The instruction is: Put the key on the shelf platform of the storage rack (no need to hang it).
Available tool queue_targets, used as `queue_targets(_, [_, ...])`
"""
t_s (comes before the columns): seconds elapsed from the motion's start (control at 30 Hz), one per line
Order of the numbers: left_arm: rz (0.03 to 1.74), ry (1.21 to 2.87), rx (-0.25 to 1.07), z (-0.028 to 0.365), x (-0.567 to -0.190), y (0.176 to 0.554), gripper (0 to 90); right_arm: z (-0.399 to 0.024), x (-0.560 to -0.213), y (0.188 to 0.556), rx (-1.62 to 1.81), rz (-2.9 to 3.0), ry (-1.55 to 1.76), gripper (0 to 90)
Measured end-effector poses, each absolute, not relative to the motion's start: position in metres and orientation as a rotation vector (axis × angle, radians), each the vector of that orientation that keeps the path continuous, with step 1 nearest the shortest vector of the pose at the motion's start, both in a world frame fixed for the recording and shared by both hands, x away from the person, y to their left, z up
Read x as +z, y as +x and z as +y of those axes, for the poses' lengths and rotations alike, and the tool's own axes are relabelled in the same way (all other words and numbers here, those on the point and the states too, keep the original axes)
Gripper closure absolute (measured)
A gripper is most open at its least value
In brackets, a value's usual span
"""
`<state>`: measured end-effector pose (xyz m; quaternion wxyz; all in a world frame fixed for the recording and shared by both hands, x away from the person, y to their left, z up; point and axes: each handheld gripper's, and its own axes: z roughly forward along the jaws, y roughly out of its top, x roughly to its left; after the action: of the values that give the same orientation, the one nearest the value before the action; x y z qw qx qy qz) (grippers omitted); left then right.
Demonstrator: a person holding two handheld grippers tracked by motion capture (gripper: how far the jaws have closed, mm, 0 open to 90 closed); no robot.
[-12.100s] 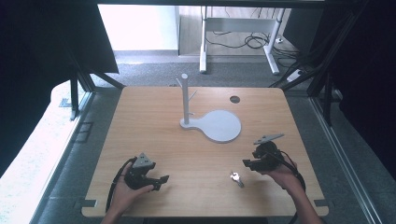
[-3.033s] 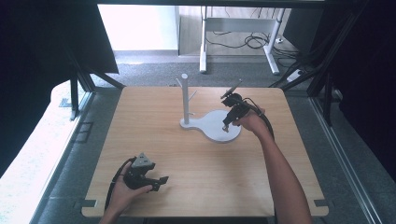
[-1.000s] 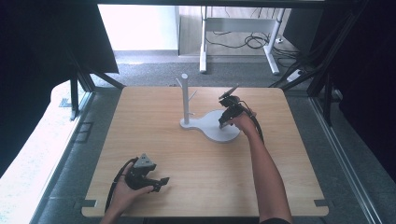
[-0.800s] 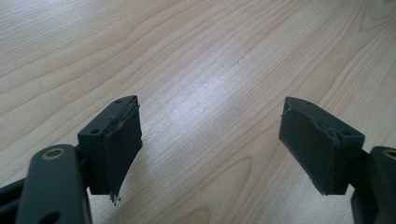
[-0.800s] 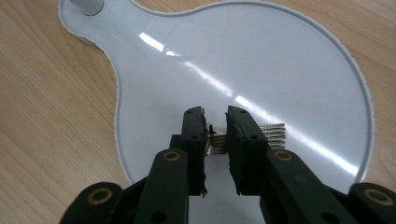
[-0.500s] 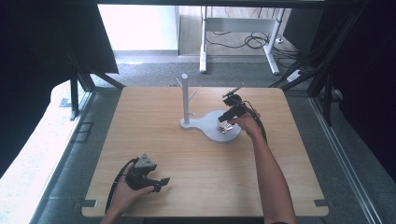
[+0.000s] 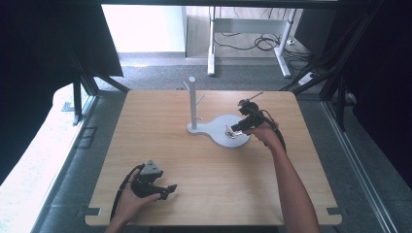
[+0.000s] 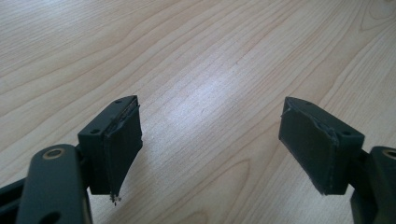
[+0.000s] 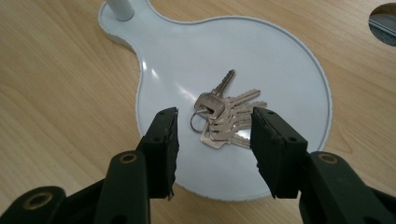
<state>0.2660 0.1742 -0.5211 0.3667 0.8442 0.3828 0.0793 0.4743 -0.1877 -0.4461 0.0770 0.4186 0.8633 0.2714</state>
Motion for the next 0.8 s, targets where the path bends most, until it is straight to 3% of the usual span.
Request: queue_targets(0.8, [0.991,2.177,0.209,0.169,-0.521,0.263,21.5,-0.237,-0.454,0.366,0.975,2.502,1.129,48.1])
